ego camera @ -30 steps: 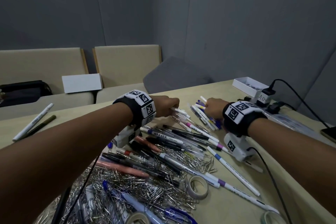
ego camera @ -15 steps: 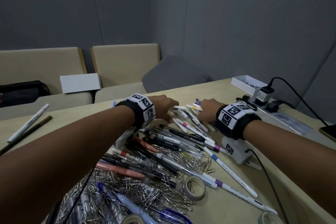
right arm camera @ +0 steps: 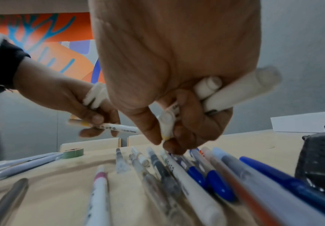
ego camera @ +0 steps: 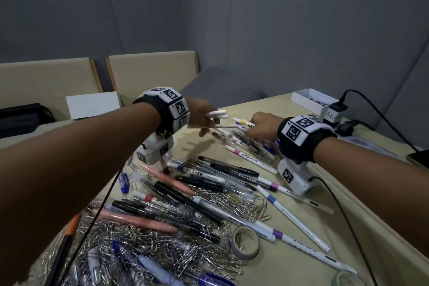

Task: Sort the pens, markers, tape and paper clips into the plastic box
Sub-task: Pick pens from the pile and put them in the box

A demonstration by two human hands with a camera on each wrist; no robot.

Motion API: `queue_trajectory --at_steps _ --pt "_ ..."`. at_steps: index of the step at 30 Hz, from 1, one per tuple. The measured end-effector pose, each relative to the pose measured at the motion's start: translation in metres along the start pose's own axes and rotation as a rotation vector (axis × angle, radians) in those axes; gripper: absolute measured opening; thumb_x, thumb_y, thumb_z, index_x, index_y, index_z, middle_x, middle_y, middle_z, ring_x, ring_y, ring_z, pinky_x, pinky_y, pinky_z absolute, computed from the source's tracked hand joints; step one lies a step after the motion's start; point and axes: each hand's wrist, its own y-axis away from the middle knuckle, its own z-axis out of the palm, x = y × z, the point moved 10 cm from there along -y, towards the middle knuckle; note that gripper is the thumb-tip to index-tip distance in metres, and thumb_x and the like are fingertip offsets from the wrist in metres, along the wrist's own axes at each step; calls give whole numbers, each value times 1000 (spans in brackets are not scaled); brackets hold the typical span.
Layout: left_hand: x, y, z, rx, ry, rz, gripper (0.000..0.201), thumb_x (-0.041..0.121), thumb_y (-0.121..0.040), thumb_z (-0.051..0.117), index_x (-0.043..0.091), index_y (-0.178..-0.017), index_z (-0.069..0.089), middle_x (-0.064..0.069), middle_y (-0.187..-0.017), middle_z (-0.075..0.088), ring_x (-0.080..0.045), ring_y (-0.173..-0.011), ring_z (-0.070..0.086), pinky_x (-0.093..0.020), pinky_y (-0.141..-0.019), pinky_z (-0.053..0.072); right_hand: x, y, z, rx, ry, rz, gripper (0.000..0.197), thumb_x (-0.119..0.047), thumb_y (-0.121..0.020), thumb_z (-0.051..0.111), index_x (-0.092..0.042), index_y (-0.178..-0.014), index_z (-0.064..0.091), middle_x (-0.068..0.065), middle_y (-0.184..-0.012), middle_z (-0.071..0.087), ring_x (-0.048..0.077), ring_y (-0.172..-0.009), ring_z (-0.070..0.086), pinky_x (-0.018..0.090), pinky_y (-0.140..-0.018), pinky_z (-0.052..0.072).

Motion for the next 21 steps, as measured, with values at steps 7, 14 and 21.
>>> queue_trajectory --at_steps 7,14,21 --pt "-14 -22 0 139 -96 -166 9 6 -95 48 11 -100 53 -15 -95 61 -27 -76 61 -33 -73 50 6 -3 15 -83 109 64 18 -21 -90 52 -10 -78 44 6 -77 49 21 -69 48 25 -55 34" --pt "2 -41 1 199 -210 -195 18 16 -90 56 0 -97 62 -20 -94 59 -34 -84 58 -39 -78 51 -1 3 15 -78 251 35 21 -24 -93 55 -10 -105 44 7 -85 49 25 -83 51 27 -59 40" --pt "0 -33 8 196 -143 -228 23 23 -88 62 5 -101 68 -14 -91 65 -29 -76 56 -29 -65 39 4 15 5 -31 257 41 24 -29 -99 44 -8 -108 50 9 -98 53 24 -84 49 27 -62 38"
